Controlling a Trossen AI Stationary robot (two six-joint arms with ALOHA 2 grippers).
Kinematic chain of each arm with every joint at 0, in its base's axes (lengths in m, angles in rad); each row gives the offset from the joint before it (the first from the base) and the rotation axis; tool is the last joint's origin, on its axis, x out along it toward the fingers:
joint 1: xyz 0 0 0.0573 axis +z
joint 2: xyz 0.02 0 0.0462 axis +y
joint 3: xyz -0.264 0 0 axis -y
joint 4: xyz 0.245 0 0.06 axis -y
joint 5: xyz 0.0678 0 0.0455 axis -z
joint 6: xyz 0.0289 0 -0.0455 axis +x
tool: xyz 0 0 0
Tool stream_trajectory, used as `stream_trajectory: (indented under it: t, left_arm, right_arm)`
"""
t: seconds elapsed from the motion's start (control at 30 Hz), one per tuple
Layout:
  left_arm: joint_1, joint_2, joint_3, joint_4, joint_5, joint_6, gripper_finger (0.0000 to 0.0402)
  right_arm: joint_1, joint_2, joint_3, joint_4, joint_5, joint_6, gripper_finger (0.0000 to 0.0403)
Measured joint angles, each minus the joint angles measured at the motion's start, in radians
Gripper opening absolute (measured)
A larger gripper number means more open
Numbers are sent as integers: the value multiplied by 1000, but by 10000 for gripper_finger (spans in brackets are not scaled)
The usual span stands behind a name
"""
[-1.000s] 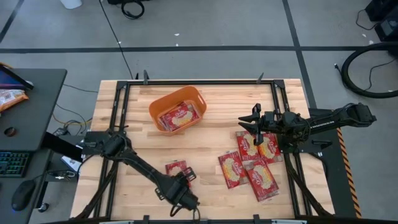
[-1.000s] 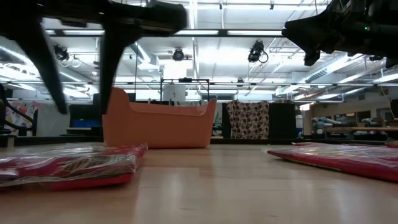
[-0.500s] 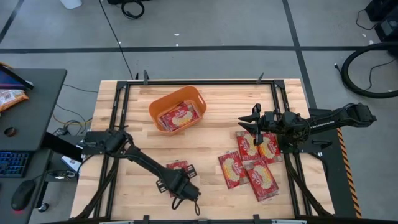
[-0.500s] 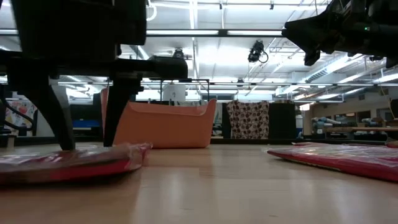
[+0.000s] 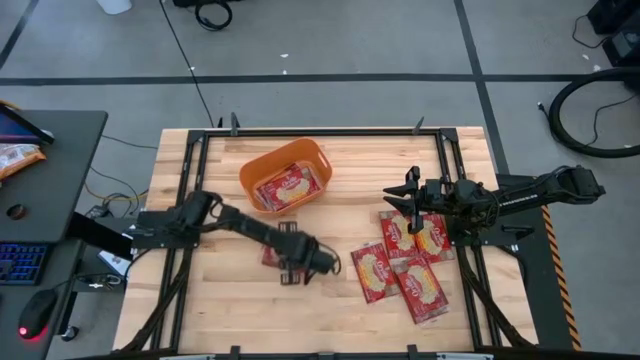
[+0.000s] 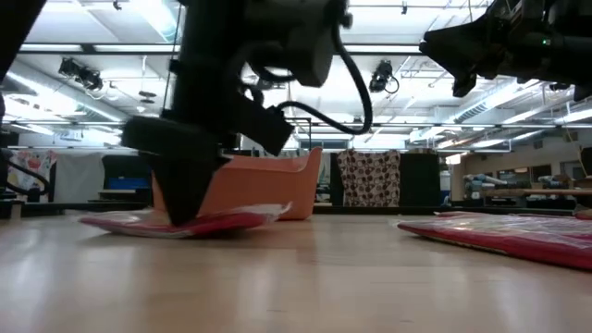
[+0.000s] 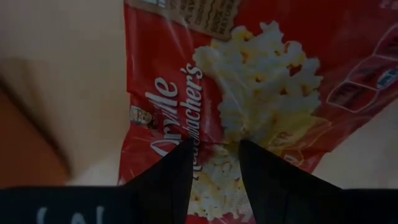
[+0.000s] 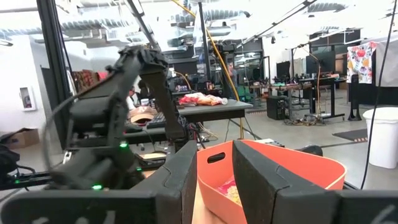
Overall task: Sort popcorn bags into baskets
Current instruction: Put the red popcorn bag into the orange bin
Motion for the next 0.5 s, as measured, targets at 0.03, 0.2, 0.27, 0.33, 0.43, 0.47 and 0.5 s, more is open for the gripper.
stream_trajectory:
  t: [0.03, 0.2, 0.27, 0.33, 0.43, 0.47, 0.5]
  left_arm:
    - [12, -6, 0, 6, -4, 4, 136]
    - [40, -76, -1, 48, -47, 4, 136]
    - [36, -99, -1, 46, -70, 8, 136]
    - [20, -105, -1, 53, -81, 12, 136]
    - [-25, -108, 0, 74, -120, 15, 137]
    - [-42, -105, 0, 85, -139, 15, 138]
    - [-61, -101, 1, 95, -163, 15, 140]
  right_arm:
    - [0, 0, 0, -1, 0, 0, 107]
    - [0, 0, 0, -6, 0, -1, 107]
    - [0, 0, 0, -6, 0, -1, 107]
    - [0, 0, 0, -8, 0, -2, 107]
    - [0, 0, 0, -9, 0, -2, 107]
    - [0, 0, 0, -9, 0, -2, 107]
    - [0, 0, 0, -8, 0, -2, 107]
